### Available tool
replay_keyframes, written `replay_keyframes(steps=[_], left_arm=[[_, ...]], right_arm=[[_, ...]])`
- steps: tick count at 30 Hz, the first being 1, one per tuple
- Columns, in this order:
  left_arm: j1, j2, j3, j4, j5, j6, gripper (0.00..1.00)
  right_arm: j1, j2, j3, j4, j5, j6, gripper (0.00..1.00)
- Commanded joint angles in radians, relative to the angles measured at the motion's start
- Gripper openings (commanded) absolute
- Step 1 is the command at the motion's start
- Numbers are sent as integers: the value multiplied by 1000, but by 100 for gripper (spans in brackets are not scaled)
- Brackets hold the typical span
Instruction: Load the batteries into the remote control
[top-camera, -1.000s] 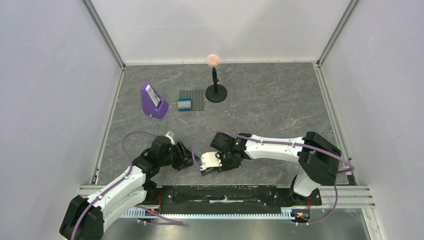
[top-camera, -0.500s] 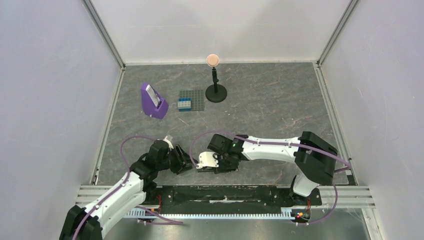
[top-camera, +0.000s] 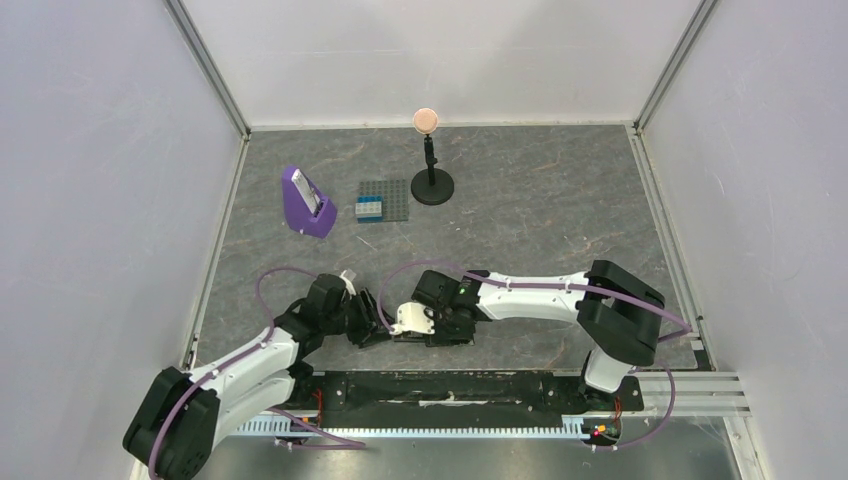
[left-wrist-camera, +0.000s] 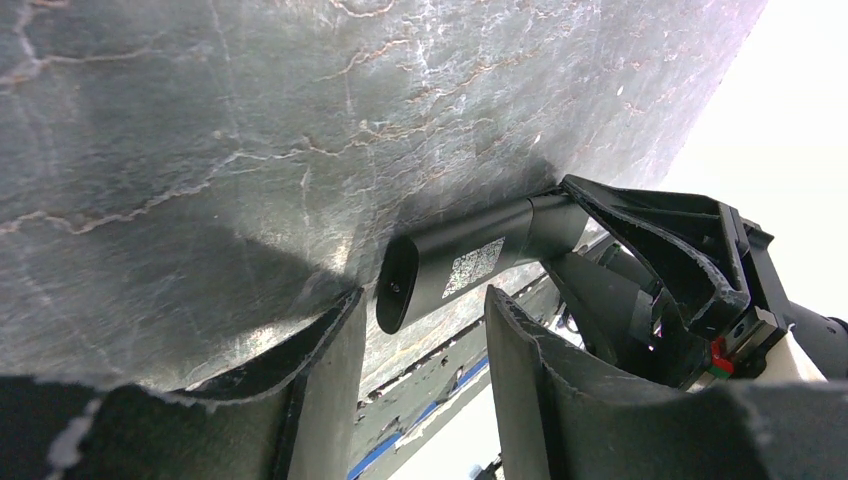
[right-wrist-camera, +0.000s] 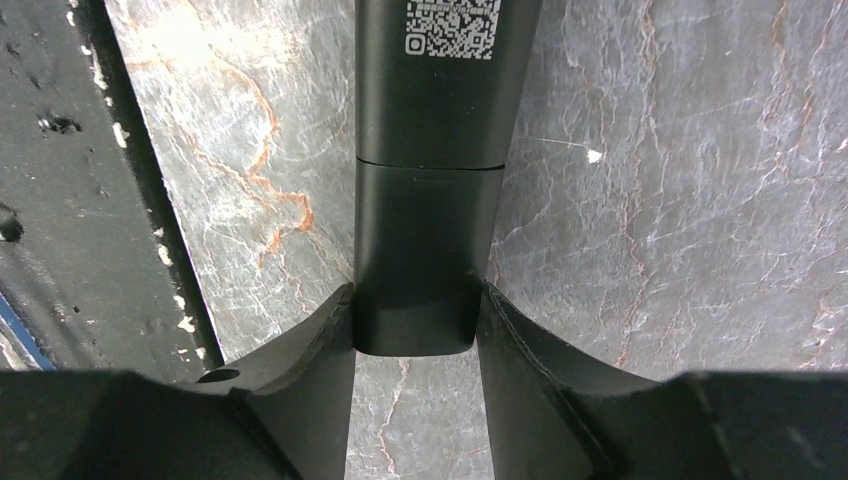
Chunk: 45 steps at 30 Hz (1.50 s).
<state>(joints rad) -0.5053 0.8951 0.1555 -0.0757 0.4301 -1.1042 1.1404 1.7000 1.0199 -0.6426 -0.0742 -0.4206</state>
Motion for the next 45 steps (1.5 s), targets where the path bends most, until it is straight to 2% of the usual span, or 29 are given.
replay_keyframes(steps=[1, 8, 18, 22, 24, 25, 29, 31, 37, 38, 42, 45], left_arm=[[2, 0, 13, 10, 4, 61, 54], [2, -20, 18, -10, -10, 63, 54], [1, -13, 39, -41, -26, 84, 55], [2, -19, 44, -57, -31, 90, 54], [3, -25, 45, -65, -35, 94, 54], [2, -28, 44, -67, -37, 94, 55], [2, -40, 44, -74, -40, 100, 55], [3, -45, 45, -79, -43, 101, 55], [3, -51, 52, -95, -54, 117, 55], [3, -49, 52, -96, -56, 120, 55], [3, -26, 58, -84, -55, 135, 55], [2, 5, 65, -75, -44, 152, 55]], right_arm=[[7, 9, 22, 84, 14, 17, 38], [7, -21, 4, 104, 21, 6, 61], [3, -108, -24, 104, -21, -9, 75], [-15, -196, -45, 142, -87, 32, 85], [-23, -265, -84, 211, -77, 83, 96], [-26, -300, -112, 249, -65, 113, 98], [-47, -460, -231, 427, 42, 270, 98], [-70, -519, -283, 486, 104, 431, 98], [-135, -545, -331, 409, 316, 860, 98], [-134, -550, -352, 405, 343, 934, 93], [-133, -516, -383, 350, 337, 1177, 60], [-118, -473, -388, 339, 329, 1270, 50]])
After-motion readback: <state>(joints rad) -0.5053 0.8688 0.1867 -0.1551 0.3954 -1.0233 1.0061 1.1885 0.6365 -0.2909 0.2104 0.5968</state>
